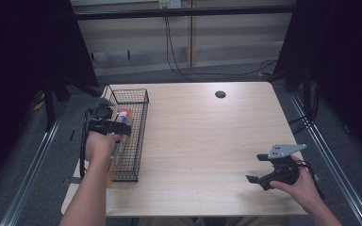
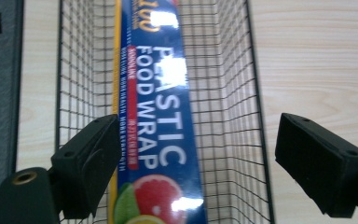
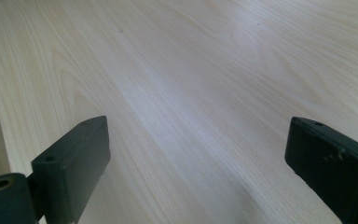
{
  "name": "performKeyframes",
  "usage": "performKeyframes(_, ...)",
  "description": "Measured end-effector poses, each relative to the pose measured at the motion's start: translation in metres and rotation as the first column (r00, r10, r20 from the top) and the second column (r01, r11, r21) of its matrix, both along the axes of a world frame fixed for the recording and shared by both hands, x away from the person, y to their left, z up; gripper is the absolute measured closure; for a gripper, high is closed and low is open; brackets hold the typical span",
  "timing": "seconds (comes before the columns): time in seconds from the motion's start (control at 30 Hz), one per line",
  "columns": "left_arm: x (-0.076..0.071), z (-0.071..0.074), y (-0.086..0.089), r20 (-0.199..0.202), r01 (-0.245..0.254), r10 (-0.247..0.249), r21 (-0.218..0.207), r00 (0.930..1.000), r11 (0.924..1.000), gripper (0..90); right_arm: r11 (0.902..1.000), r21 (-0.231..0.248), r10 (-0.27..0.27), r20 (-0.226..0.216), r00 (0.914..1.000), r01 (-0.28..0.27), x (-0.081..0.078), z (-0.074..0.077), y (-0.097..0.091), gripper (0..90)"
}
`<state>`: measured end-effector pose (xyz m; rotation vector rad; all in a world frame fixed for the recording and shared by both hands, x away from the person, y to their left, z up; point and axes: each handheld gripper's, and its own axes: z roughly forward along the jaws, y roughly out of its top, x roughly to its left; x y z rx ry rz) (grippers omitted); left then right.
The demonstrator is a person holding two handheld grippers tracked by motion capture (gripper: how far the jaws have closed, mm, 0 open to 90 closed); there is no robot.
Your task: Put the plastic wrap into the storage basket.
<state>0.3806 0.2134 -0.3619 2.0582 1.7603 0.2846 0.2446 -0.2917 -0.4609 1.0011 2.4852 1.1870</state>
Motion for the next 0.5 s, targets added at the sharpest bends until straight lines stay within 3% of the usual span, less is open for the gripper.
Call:
performKeyframes(0.2, -0.005, 0.009, -0.011, 0.032, 0.070, -0.069, -0.024, 0.9971, 0.9973, 14.7, 1.0000, -0.002, 0.009, -0.006, 0.9999, -0.009, 0.003, -0.001, 0.003, 6.6)
performKeyframes(0.5, -0.010, 0.013, -0.029, 0.070, 0.160, -0.156, -0.057, 0.9854, 0.9856, 14.7, 1.0000, -0.001, 0.006, -0.010, 0.9999, -0.006, 0.005, 0.000, 0.004, 6.5)
